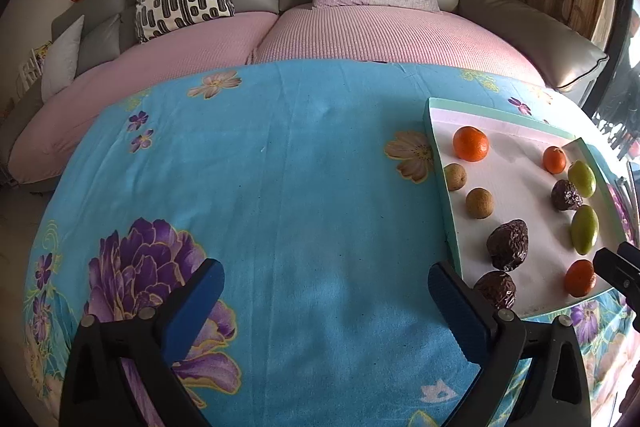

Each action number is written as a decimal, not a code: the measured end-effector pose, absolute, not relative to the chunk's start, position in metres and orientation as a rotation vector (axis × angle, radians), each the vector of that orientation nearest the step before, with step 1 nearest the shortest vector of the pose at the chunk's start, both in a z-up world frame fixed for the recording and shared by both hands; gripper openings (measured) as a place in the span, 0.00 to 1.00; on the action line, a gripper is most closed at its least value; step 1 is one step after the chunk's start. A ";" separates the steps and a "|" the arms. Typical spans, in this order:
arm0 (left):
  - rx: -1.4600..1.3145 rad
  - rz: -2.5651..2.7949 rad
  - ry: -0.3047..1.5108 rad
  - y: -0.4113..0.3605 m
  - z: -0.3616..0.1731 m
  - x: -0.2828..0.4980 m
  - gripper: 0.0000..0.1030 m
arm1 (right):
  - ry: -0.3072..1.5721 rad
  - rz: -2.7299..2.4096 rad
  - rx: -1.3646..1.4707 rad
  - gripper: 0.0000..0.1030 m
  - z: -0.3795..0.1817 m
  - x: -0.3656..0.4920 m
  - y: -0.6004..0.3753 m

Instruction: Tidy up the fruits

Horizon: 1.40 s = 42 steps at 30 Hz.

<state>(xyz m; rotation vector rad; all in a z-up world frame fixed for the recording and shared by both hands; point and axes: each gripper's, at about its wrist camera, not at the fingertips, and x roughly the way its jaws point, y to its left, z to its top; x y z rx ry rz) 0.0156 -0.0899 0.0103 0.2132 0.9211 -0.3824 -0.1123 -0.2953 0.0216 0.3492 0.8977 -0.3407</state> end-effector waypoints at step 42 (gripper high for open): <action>0.228 -0.218 0.883 -0.042 0.005 -0.025 1.00 | 0.878 -0.349 0.265 0.91 0.011 -0.133 -0.246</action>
